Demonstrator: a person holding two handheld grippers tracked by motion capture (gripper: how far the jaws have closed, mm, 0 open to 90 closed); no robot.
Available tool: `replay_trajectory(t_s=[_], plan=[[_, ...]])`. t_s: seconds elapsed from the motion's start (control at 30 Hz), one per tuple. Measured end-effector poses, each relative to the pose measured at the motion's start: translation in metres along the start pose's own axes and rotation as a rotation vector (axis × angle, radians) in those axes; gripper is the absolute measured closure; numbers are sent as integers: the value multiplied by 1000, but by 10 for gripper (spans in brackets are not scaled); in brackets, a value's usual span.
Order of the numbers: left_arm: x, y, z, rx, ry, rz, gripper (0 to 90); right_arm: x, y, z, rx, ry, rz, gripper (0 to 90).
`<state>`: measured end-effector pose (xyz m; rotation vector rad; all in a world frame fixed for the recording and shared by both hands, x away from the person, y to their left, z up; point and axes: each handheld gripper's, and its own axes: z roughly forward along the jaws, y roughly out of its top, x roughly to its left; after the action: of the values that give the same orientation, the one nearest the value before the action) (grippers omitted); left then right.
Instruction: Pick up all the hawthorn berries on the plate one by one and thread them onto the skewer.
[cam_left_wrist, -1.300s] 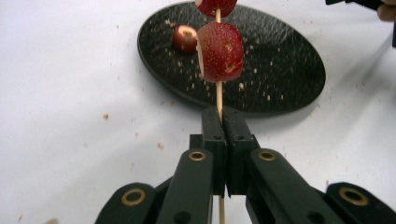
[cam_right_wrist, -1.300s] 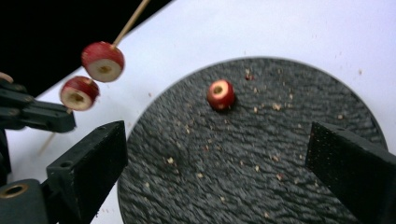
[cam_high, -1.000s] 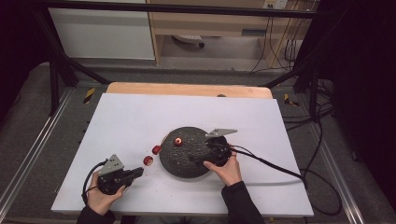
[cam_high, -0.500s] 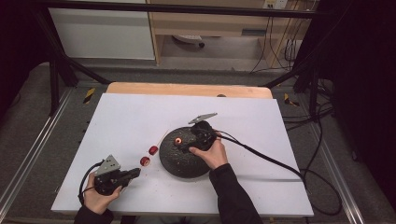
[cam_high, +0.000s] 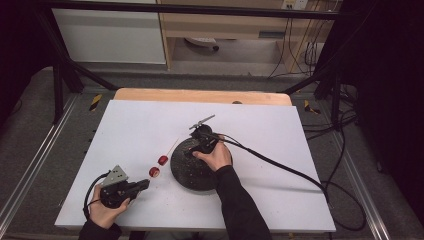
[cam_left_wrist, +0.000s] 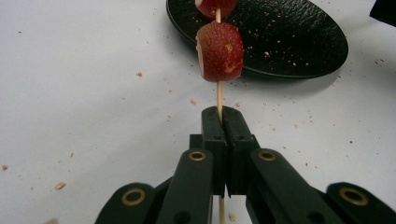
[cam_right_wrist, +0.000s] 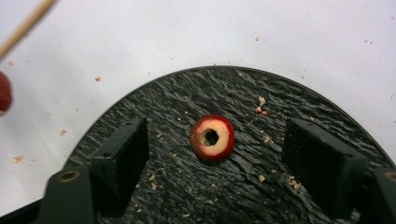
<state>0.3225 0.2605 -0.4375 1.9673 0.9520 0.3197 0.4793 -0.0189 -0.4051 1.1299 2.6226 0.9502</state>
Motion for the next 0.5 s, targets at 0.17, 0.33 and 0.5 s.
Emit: replay_trajectory(t_s=[0.17,0.33,0.5], plan=[[0,0,0,1,1,-4,886,0,3,8,39,11,-13,364],[0,0,1,7,0,0,886,-2,4,12,56,19,-22,461],[0,0,1,6,-2,-3,886,-4,4,16,69,24,-20,535]])
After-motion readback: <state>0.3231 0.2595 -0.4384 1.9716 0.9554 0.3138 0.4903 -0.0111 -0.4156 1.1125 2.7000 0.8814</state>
